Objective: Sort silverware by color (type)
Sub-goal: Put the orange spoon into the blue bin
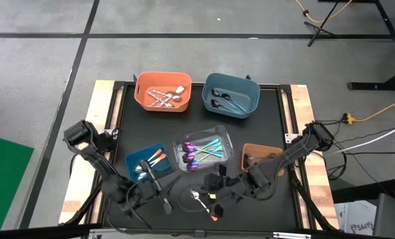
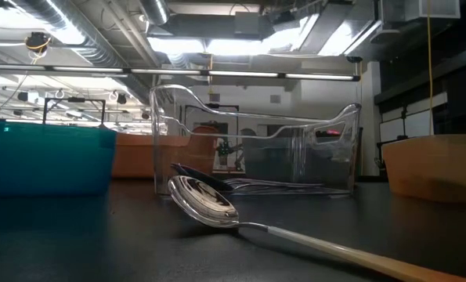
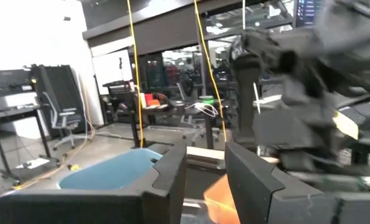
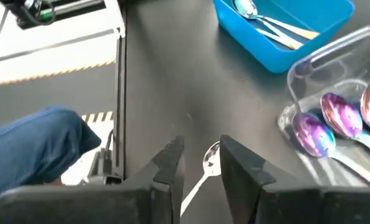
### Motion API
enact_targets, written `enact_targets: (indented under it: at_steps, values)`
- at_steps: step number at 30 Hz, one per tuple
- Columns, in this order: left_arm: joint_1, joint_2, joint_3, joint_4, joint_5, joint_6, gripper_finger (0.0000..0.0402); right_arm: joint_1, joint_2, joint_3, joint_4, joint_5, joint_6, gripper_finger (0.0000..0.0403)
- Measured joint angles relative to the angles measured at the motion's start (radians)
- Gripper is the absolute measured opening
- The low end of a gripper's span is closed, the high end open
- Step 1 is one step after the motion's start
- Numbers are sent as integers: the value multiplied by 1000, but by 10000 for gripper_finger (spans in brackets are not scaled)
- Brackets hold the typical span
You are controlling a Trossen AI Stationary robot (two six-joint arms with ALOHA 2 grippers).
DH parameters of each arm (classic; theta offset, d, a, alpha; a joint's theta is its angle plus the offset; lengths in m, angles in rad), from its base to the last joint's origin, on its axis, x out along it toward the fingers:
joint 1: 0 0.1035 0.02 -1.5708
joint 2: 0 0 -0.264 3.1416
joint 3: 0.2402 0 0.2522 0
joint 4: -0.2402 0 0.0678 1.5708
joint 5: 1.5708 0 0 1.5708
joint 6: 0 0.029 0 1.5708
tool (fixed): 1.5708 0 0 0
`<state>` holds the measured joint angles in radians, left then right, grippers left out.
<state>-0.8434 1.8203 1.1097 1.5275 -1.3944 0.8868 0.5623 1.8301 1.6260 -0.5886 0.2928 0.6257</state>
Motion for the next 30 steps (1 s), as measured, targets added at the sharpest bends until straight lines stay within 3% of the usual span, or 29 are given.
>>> enact_targets:
  at_steps: [10,20,30]
  values:
    - [-20,-181,0,-1,-82,289,103,68,92,0,73,108,200,90]
    - [-15,-288,0,-86,-82,331,103,67,221,-1,125,102,272,90]
    - [172,-297,0,-121,-30,293,103,66,233,-1,128,81,272,90]
